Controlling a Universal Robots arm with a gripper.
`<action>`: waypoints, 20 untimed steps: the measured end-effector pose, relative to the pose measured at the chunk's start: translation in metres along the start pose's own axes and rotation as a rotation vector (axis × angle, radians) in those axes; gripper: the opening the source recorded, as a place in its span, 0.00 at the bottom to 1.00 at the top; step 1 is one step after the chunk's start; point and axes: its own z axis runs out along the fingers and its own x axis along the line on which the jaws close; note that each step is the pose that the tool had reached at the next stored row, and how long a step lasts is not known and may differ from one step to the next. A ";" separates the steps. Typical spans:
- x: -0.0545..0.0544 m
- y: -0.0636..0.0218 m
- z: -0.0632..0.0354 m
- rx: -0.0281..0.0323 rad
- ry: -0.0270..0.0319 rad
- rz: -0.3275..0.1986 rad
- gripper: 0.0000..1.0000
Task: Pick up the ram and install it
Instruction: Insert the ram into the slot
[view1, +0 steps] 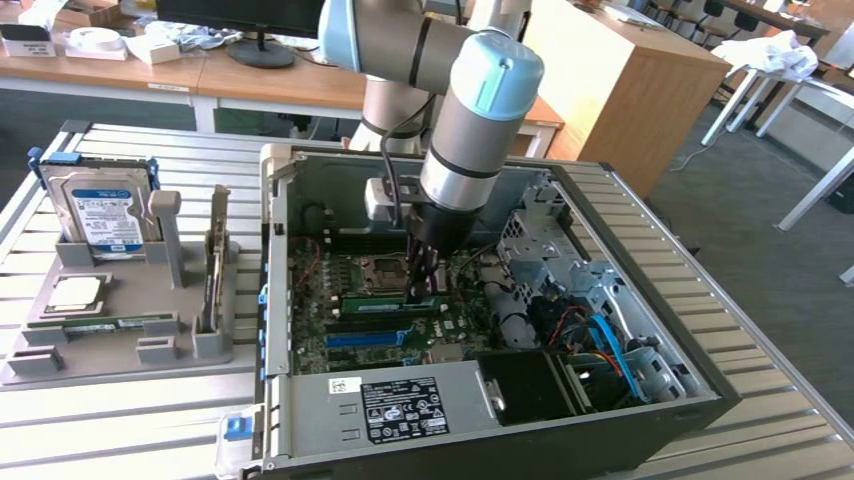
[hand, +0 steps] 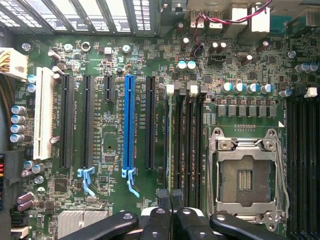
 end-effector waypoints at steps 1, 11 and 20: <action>0.000 0.0000 0.0000 0.0000 -0.0001 0.000 0.11; 0.000 -0.0001 0.0016 0.0000 0.0000 0.000 0.11; 0.000 -0.0001 0.0017 0.0001 -0.0002 0.000 0.31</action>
